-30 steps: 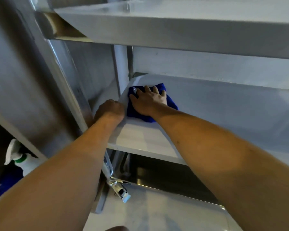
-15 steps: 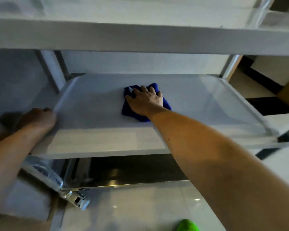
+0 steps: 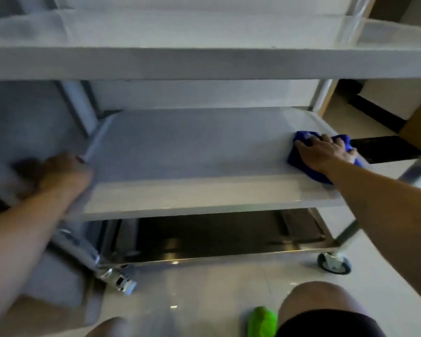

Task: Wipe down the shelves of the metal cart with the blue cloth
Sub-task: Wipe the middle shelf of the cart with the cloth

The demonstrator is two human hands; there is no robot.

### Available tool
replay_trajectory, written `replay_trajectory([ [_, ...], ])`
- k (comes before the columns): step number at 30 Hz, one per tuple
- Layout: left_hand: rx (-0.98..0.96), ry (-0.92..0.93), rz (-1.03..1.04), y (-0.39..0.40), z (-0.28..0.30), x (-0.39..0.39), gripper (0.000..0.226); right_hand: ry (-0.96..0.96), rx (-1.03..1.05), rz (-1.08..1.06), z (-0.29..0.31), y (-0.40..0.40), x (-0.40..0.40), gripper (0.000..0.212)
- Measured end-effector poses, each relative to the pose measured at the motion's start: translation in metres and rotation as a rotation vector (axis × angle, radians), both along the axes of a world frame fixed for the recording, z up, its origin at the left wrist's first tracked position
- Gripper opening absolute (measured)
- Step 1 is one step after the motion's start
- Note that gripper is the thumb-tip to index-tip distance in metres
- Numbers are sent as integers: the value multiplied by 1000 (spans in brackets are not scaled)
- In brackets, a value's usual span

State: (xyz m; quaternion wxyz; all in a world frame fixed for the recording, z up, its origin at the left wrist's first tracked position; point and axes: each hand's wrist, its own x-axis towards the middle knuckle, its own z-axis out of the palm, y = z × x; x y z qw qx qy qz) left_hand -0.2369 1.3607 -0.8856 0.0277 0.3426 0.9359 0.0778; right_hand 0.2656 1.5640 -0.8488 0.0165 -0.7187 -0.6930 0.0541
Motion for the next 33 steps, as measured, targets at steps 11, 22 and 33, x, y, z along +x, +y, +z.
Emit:
replay_trajectory([
  [11, 202, 259, -73, -10, 19, 13, 19, 29, 11, -91, 3, -5, -14, 71],
  [22, 437, 211, -177, -16, 16, 16, 22, -4, 10, 290, -4, -59, -174, 62],
  [33, 669, -28, -118, -27, 69, 11, 37, 99, -1, 870, -8, -203, -386, 67],
])
